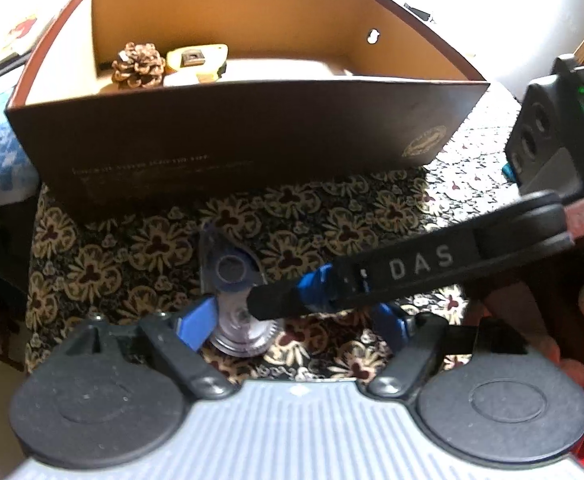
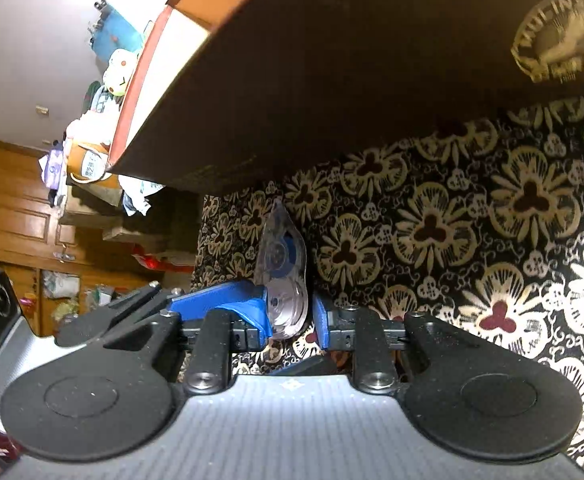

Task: Organize rigid objects
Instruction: 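Lower the right gripper onto the blue correction tape dispenser, then close the right gripper on the blue correction tape dispenser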

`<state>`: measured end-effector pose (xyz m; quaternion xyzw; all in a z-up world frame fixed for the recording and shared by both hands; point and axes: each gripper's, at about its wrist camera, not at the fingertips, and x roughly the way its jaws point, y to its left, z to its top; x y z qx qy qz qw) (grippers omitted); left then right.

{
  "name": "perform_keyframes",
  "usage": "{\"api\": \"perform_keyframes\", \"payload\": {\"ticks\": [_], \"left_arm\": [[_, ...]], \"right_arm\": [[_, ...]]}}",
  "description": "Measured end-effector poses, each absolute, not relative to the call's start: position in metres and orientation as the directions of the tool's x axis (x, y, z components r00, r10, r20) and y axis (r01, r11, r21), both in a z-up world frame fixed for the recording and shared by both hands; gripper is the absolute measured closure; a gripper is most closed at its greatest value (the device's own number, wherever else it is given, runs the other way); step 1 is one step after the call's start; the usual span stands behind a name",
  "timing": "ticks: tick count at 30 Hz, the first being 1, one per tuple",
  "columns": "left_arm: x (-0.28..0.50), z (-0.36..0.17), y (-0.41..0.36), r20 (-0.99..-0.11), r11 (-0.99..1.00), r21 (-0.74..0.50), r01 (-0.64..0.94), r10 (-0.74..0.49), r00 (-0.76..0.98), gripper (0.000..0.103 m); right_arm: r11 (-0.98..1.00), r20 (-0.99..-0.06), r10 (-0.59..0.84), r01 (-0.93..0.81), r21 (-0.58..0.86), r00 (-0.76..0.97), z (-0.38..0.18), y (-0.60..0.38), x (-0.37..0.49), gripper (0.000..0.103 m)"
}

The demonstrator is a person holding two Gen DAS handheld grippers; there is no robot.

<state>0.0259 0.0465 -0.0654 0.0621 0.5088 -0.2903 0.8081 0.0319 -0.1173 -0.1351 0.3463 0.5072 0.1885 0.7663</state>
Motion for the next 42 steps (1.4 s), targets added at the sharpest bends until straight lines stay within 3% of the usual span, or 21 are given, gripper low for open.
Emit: {"api": "perform_keyframes", "payload": {"ticks": [15,21,24,26,30,32,42], "left_arm": [[0.018,-0.064,0.052,-0.836,0.8,-0.099,0.592,-0.39,0.386,0.022],[0.026,-0.082,0.051,-0.866,0.826,-0.062,0.56,-0.324,0.382,0.023],[0.023,-0.083,0.048,-0.861,0.825,-0.047,0.563,-0.319,0.395,0.027],[0.021,-0.084,0.044,-0.859,0.818,-0.037,0.574,-0.32,0.4,0.044],[0.021,-0.083,0.043,-0.86,0.826,-0.025,0.563,-0.305,0.409,0.051],[0.024,-0.08,0.047,-0.861,0.834,-0.049,0.55,-0.314,0.399,0.067],[0.03,-0.074,0.063,-0.836,0.819,-0.273,0.505,-0.461,0.297,0.066]], "right_arm": [[0.658,-0.609,0.65,0.065,0.75,0.454,-0.144,-0.113,0.034,0.099],[0.663,-0.609,0.65,0.052,0.747,0.454,-0.143,-0.109,0.035,0.099],[0.664,-0.608,0.649,0.048,0.746,0.458,-0.144,-0.107,0.035,0.099],[0.664,-0.604,0.649,0.043,0.746,0.461,-0.144,-0.106,0.035,0.099],[0.676,-0.606,0.634,0.036,0.736,0.479,-0.142,-0.105,0.035,0.098],[0.669,-0.603,0.629,0.052,0.741,0.491,-0.143,-0.108,0.034,0.097],[0.578,-0.569,0.684,0.136,0.805,0.457,-0.154,-0.132,0.025,0.091]]}}
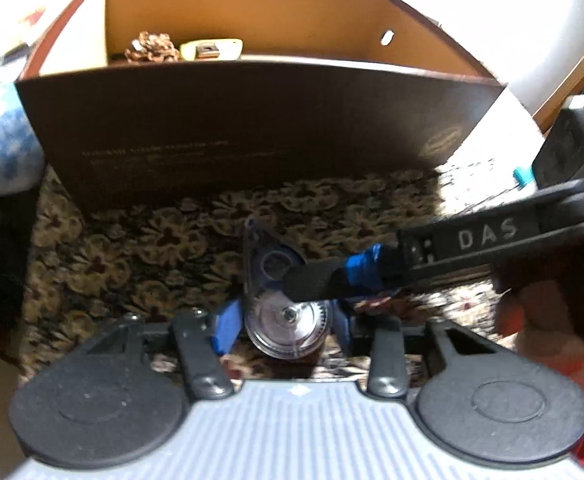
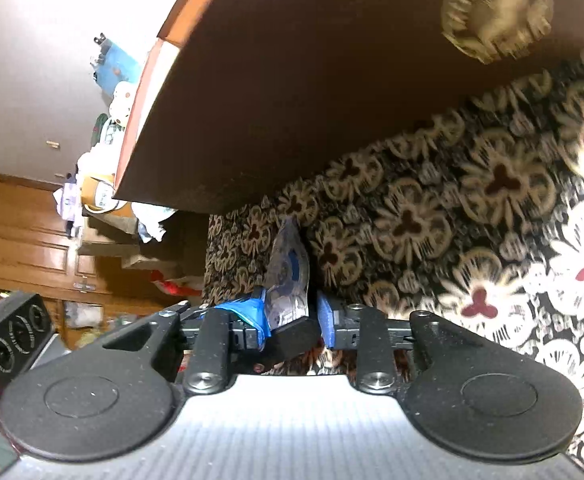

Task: Organize rigid objects
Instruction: 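Close the right gripper on the blue correction tape dispenser, then lift the tape dispenser with the right gripper and carry it into the box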

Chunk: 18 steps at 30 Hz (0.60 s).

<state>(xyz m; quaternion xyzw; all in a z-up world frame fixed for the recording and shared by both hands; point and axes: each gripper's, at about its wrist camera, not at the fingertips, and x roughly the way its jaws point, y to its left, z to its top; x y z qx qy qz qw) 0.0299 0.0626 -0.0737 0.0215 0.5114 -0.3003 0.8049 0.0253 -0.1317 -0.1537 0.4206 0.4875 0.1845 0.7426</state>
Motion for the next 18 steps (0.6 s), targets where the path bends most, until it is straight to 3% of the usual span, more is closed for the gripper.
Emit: {"api": "perform_keyframes", "payload": {"ticks": [2,7,18], "left_arm": [[0.031,-0.072,0.063,-0.821,0.797,-0.342,0.498,-0.511,0.255,0.066],[0.018,-0.064,0.042,-0.812,0.753,-0.321,0.575,-0.532,0.242,0.066],[0.013,0.016,0.013,-0.666,0.54,-0.333,0.773,-0.715,0.213,0.066]], "right_arm": [[0.522,-0.541,0.704,0.181,0.833,0.459,-0.16,-0.14,0.02,0.091],[0.576,-0.561,0.677,0.132,0.807,0.477,-0.141,-0.15,0.005,0.094],[0.582,-0.462,0.61,0.031,0.812,0.643,-0.058,-0.184,-0.026,0.097]]}}
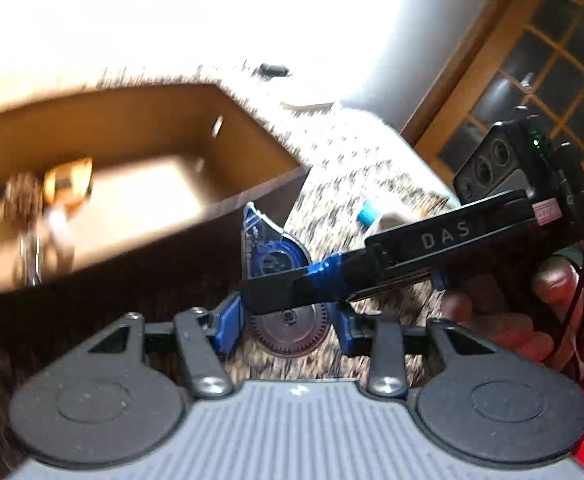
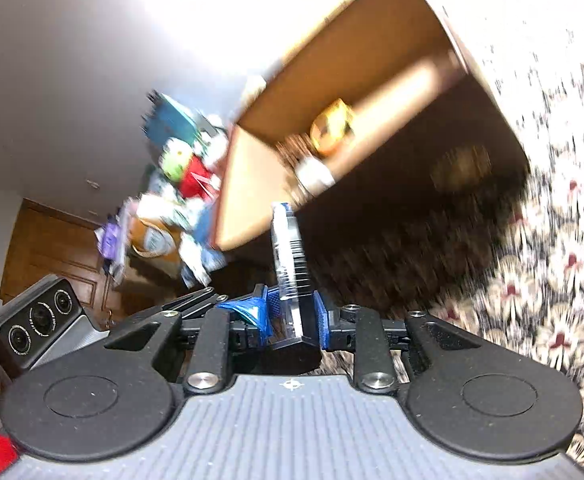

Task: Organize rigid objects
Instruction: 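Lift the tape dispenser with the right gripper and carry it into the box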

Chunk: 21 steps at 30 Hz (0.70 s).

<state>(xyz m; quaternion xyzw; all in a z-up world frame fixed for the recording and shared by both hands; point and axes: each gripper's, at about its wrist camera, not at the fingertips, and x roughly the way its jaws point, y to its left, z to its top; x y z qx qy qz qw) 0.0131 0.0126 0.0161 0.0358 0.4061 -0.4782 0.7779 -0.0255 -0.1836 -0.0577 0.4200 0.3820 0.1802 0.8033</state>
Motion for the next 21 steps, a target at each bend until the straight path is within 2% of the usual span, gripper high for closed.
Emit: {"api": "perform_keyframes", "payload": {"ticks": [4,10,14,21], "left_arm": [[0.03,0.047,0.005,-0.609,0.512,-0.313,0.8,-0.754,0.244,0.066],[0.077,0.071,-0.004,-0.591,0.519,-0.289,0.804,-0.758,0.276,0.065],[0.119,0.063,-0.004,-0.631,0.551,-0.33,0.766,-0.733,0.255,0.065],[0.175,0.008,0.007,-0.738,0.643,-0.409,0.647,-0.65,0.18,0.065]], "right_arm": [[0.622,-0.42,0.575,-0.042,0.782,0.702,-0.021,-0.19,-0.01,0.097],[0.697,-0.456,0.538,-0.07,0.714,0.709,0.009,-0.192,0.042,0.098],[0.697,-0.507,0.547,-0.027,0.717,0.666,-0.003,-0.195,0.084,0.098],[0.689,-0.626,0.581,0.096,0.719,0.52,-0.054,-0.181,0.148,0.098]]}}
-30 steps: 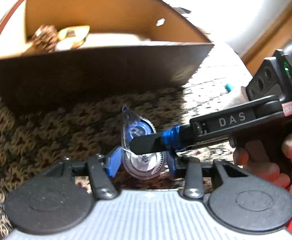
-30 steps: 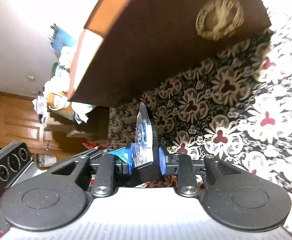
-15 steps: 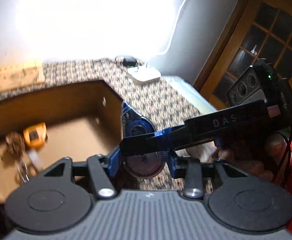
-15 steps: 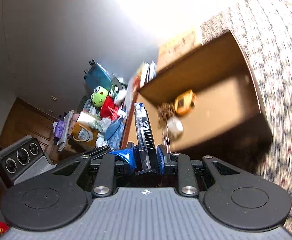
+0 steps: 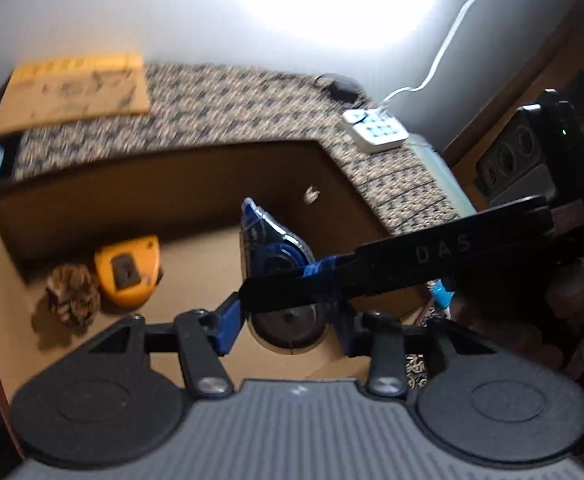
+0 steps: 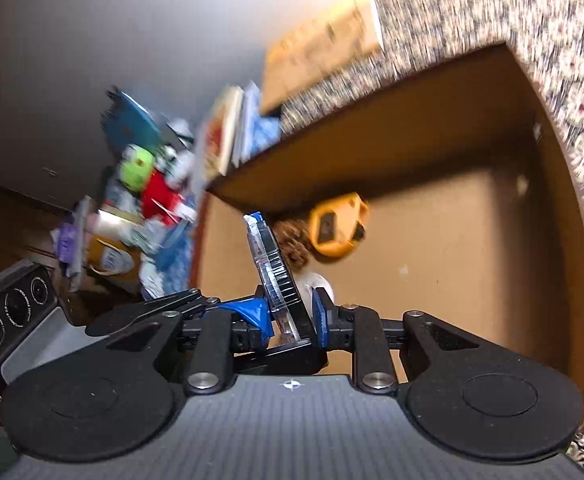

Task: Organize rigid objects
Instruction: 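Lift the tape dispenser with the right gripper and carry it into the box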

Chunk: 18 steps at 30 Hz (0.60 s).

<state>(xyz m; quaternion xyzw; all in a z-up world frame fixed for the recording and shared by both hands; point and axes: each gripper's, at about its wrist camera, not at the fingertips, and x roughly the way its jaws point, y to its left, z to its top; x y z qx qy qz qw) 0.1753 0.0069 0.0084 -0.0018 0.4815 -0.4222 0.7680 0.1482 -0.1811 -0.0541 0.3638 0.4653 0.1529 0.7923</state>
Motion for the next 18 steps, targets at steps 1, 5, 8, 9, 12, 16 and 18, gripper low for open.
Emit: {"api": "perform_keyframes", "payload": {"ticks": [1,5,8,9,12,16,18], "left_arm": [[0.181,0.001,0.009,-0.749,0.653,-0.42,0.63,-0.642,0.166,0.065],[0.194,-0.019,0.015,-0.789,0.7,-0.431,0.569,-0.599,0.139,0.064],[0.2,-0.026,0.02,-0.811,0.73,-0.427,0.534,-0.571,0.132,0.064],[0.201,-0.028,0.021,-0.818,0.739,-0.425,0.523,-0.561,0.129,0.064],[0.206,-0.032,0.022,-0.84,0.766,-0.405,0.5,-0.527,0.128,0.064],[0.209,-0.038,0.021,-0.871,0.795,-0.365,0.485,-0.475,0.123,0.064],[0.21,-0.042,0.021,-0.878,0.802,-0.357,0.479,-0.463,0.119,0.064]], "right_arm": [[0.688,-0.639,0.585,0.112,0.717,0.499,-0.061,-0.178,0.154,0.098],[0.697,-0.68,0.592,0.15,0.701,0.432,-0.079,-0.168,0.169,0.098],[0.698,-0.7,0.596,0.177,0.694,0.394,-0.087,-0.161,0.178,0.098],[0.701,-0.707,0.594,0.186,0.689,0.384,-0.09,-0.159,0.182,0.098],[0.706,-0.729,0.585,0.218,0.674,0.356,-0.097,-0.154,0.191,0.098],[0.692,-0.742,0.591,0.275,0.668,0.316,-0.109,-0.152,0.198,0.093],[0.696,-0.749,0.587,0.283,0.66,0.307,-0.111,-0.152,0.198,0.093]]}}
